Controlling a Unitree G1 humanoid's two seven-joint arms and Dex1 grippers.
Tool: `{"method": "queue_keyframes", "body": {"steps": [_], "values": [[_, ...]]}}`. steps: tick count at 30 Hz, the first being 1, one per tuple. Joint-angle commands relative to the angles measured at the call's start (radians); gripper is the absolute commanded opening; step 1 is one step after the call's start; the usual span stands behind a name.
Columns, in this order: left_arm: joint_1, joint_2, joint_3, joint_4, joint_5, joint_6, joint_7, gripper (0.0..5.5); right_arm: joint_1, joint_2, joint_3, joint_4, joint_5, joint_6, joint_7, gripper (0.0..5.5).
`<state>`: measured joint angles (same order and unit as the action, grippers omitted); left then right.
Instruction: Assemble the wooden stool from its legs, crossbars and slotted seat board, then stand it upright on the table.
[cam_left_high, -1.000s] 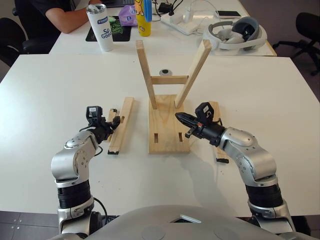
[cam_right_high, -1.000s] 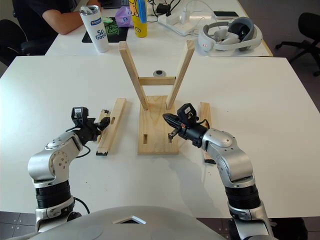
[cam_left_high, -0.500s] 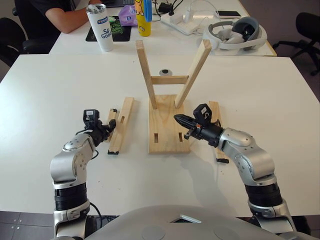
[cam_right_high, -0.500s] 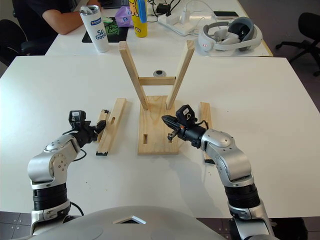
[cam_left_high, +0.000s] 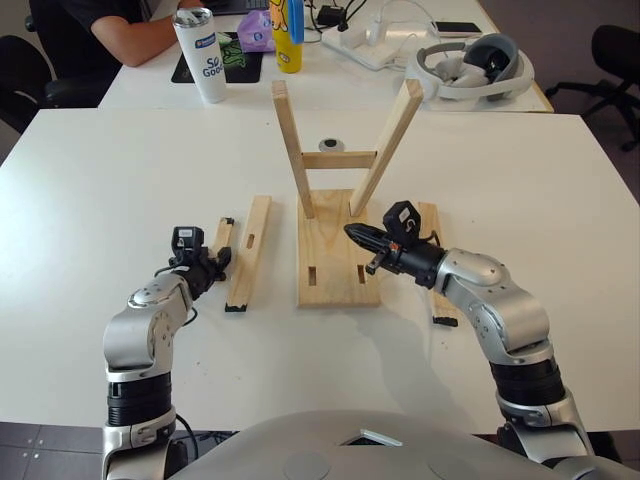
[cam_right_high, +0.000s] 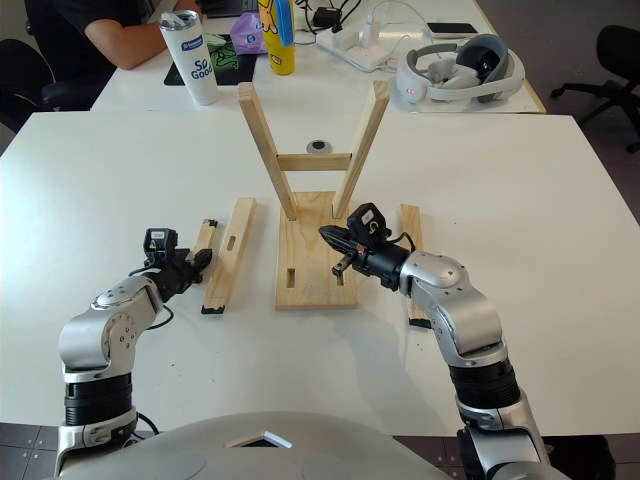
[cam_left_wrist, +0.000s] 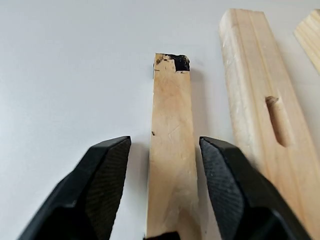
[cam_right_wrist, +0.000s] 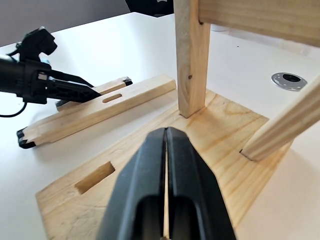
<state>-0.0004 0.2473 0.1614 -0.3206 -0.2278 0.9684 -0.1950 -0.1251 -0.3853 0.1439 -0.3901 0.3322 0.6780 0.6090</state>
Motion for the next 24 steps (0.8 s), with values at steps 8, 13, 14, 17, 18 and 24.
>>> {"method": "queue_keyframes", "body": {"steps": [8,13,14,17,18,24], "values": [[0.038,0.111,-0.085,0.100,0.016,-0.018,-0.080,1.35,-0.026,-0.014,-0.011,-0.034,0.030,0.016,0.003,0.00],[-0.018,0.122,-0.021,0.109,0.017,-0.234,-0.089,1.35,-0.011,-0.004,-0.026,-0.092,0.106,0.038,0.028,0.20],[-0.030,0.144,-0.029,0.097,0.030,-0.307,-0.112,1.35,-0.009,0.009,-0.043,-0.108,0.152,0.064,0.032,0.34],[-0.073,0.150,-0.001,0.032,-0.034,-0.459,-0.208,1.35,-0.026,0.055,-0.093,-0.143,0.289,0.134,0.009,0.82],[-0.098,0.164,0.006,0.017,-0.036,-0.506,-0.229,1.35,-0.032,0.074,-0.113,-0.153,0.339,0.158,-0.007,0.96],[-0.227,0.210,0.041,-0.091,0.014,-0.795,-0.241,1.35,-0.095,0.211,-0.244,-0.174,0.672,0.245,-0.178,1.96]]}}
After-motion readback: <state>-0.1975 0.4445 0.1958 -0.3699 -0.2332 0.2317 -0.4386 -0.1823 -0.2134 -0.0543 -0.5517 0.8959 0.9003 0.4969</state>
